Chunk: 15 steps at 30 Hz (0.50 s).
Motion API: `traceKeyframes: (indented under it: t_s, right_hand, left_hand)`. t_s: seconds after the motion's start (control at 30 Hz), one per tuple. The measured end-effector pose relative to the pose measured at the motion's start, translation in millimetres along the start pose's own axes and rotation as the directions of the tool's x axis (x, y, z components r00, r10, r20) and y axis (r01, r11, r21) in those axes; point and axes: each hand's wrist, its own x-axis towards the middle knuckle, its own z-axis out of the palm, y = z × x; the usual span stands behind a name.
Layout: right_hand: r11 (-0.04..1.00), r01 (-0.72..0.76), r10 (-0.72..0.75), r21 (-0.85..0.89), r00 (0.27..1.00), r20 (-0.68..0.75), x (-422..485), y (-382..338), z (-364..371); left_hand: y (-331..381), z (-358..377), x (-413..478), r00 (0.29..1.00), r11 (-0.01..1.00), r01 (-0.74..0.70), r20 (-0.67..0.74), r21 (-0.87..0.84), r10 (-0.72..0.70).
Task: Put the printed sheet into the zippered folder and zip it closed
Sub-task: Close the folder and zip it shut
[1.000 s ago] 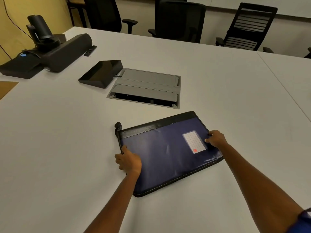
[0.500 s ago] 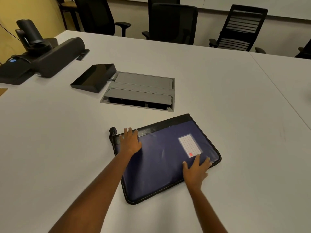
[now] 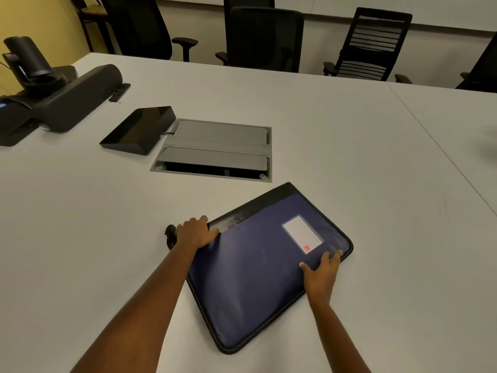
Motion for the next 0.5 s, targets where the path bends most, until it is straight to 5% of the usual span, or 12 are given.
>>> traceKeyframes:
  t_s: [0.37,0.5]
  right_hand:
    - [0.991,-0.102,0.103,0.082,0.995,-0.001,38.2,7.9,-50.6]
    - [0.929,-0.266,0.285,0.256,0.958,-0.041,18.3,22.3,-44.3]
  left_hand:
    - [19.6,20.8,-26.9,0.999,0.998,-0.032,-0.034,0.047,0.034]
    - [27.0,23.2,-27.7,1.0,0.965,-0.006,-0.028,-0.264,-0.002]
